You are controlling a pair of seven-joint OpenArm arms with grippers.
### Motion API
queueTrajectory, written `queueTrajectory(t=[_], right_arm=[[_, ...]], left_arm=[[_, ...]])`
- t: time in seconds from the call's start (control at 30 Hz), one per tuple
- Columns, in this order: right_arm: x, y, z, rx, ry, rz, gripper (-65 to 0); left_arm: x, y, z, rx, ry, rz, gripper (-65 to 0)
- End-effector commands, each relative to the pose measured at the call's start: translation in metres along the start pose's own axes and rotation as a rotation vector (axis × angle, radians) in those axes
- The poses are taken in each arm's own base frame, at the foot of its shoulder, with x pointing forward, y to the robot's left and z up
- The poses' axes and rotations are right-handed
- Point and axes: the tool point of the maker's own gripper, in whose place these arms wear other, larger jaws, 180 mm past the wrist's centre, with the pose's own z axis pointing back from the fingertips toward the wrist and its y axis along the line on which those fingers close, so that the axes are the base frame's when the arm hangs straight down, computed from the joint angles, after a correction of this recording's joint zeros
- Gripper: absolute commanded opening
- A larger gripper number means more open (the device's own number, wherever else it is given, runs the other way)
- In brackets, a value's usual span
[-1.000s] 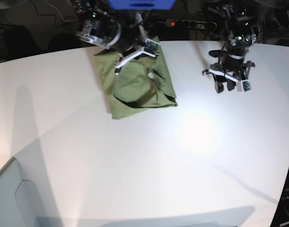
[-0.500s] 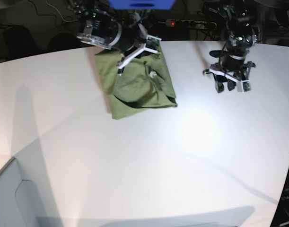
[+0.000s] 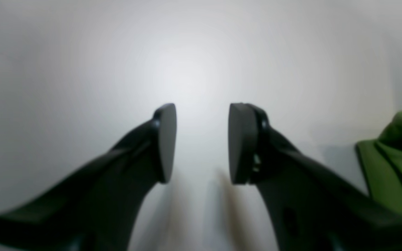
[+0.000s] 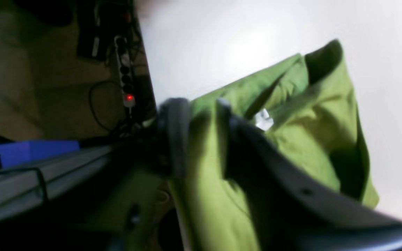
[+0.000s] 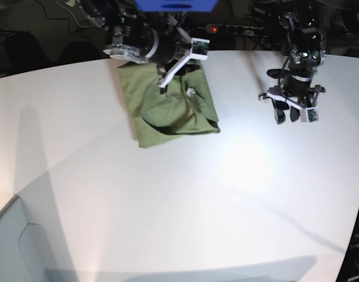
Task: Fold the T-shirt properly
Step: 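Press the folded end down with the right gripper and open it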
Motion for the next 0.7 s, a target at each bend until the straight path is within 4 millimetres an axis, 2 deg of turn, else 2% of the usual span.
queueTrajectory(t=[0.0,0.13,0.2,0.27,0.37,0.47,0.57,0.67], right_arm=[[0.011,0.002,0.002,0.019,-0.053,0.010,-44.3],[0.011,0.000,0.000,0.016,-0.053,0.010,-29.2],[0.015,-0.007,-0.001,0.002,-0.063,0.018,-25.6],[0.014,-0.019,0.001,-0.030,-0.057,0.015,-25.1],[0.008,-0.047,0.007,-0.114,-0.052,-0.042,-25.1],[-0.008,-0.091,0.022,-0.255,-0.035,-0.150,-25.0],[-0.033,-0.133,0.044,-0.403,-0.006,-0.255,-25.0],[-0.059,-0.158,0.063,-0.498,0.032,-0.320,-25.0]], left_arm=[[0.011,0.001,0.002,0.002,-0.040,-0.010,-41.1],[0.012,0.001,0.003,0.003,-0.042,-0.010,-41.1],[0.011,0.000,0.003,0.002,-0.042,-0.007,-41.1],[0.011,0.000,0.003,0.002,-0.042,-0.004,-41.1],[0.010,-0.001,0.003,0.000,-0.042,0.000,-41.1],[0.003,-0.001,0.007,-0.001,-0.024,0.002,-41.1],[0.019,-0.010,0.019,-0.016,-0.071,-0.014,-41.1],[0.037,-0.029,0.037,-0.044,-0.134,-0.005,-41.0]])
